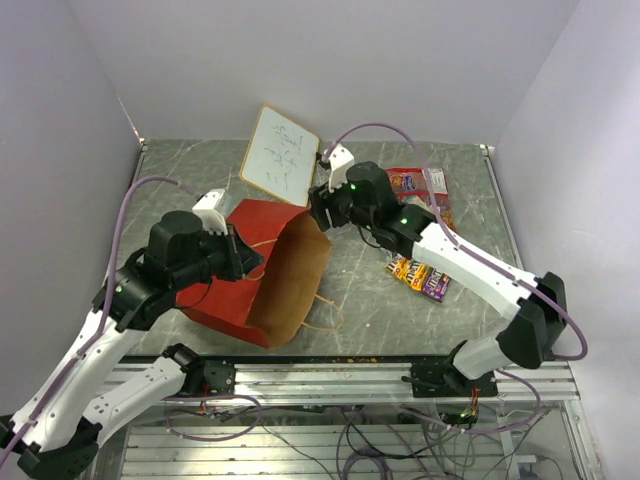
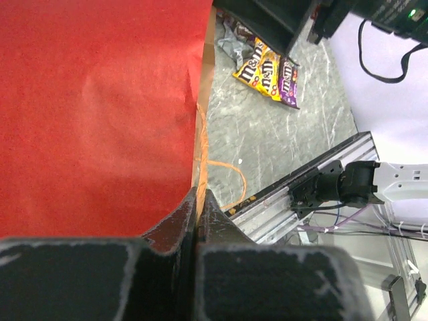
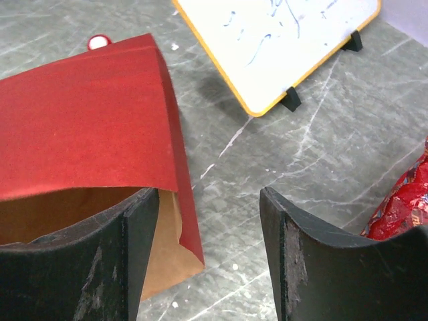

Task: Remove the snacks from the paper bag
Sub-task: Take out the snack from the paper bag.

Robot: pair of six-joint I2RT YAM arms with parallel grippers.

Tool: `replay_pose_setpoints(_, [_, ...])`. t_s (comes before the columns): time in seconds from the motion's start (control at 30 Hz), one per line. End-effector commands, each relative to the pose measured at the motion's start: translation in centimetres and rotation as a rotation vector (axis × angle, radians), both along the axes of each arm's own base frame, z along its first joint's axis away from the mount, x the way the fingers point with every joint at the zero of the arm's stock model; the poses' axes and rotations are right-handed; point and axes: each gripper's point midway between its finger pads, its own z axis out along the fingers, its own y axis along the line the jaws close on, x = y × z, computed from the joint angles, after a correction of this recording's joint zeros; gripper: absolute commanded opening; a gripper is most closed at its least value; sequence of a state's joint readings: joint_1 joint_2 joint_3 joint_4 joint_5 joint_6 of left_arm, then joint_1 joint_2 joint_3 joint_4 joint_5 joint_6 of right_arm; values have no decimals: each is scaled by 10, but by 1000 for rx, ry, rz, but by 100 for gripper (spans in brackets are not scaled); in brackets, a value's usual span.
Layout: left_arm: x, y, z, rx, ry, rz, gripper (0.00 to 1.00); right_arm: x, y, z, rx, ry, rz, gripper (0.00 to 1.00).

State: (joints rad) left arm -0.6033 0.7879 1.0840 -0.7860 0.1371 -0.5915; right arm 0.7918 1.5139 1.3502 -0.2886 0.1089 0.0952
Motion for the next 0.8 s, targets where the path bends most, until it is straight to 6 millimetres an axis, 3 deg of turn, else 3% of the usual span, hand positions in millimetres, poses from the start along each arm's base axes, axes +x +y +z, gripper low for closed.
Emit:
replay_pose_setpoints(0.0, [-5, 7, 12, -47, -78, 16, 7, -22, 6, 28, 57, -111, 122, 62])
replay_pose_setpoints(0.2, [-14, 20, 22, -43, -102, 44, 7, -48, -1, 20, 43, -158, 211, 63])
replay_pose_setpoints(0.4, [-12, 42, 30, -8, -134, 146, 7, -64, -30, 3, -72, -261, 266, 65])
replay_pose_setpoints(0.67, [-7, 56, 35, -26, -144, 248, 7, -80, -50, 22, -196, -465, 384, 66])
replay_pose_setpoints(0.77, [-8, 64, 31, 2, -127, 278, 7, -100, -41, 27, -221, -594, 543, 65])
